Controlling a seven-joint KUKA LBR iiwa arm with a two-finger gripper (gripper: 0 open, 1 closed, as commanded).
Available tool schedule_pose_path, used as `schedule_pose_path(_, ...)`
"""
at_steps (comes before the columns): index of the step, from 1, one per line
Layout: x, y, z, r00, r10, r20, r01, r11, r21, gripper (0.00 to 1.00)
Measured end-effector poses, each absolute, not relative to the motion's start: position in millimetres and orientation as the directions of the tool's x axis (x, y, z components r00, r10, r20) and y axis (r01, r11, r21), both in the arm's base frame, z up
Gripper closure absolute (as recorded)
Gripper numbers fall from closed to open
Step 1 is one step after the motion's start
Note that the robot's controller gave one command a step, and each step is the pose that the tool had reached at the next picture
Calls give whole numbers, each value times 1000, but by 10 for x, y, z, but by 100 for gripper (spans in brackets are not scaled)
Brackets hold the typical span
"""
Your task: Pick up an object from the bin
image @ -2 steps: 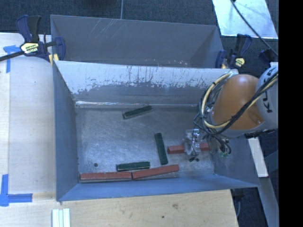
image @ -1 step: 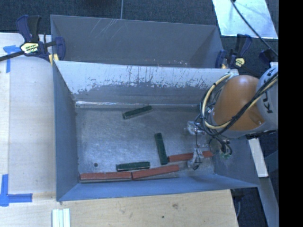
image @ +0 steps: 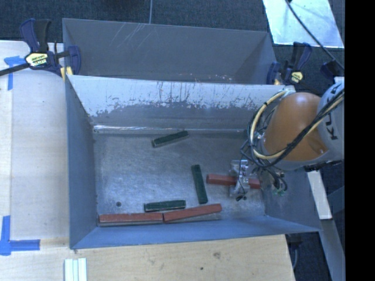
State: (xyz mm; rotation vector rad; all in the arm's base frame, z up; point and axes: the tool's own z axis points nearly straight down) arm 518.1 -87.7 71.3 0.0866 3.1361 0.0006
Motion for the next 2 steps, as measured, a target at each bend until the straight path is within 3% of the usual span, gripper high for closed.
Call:
schedule_pose_path(1, 5157, -878, 1686, -998, 55, -11, 55, 998, -2, 100)
schedule_pose_path(2, 5173, -956, 2293, -999, -40, -10, -40, 999, -3, 100)
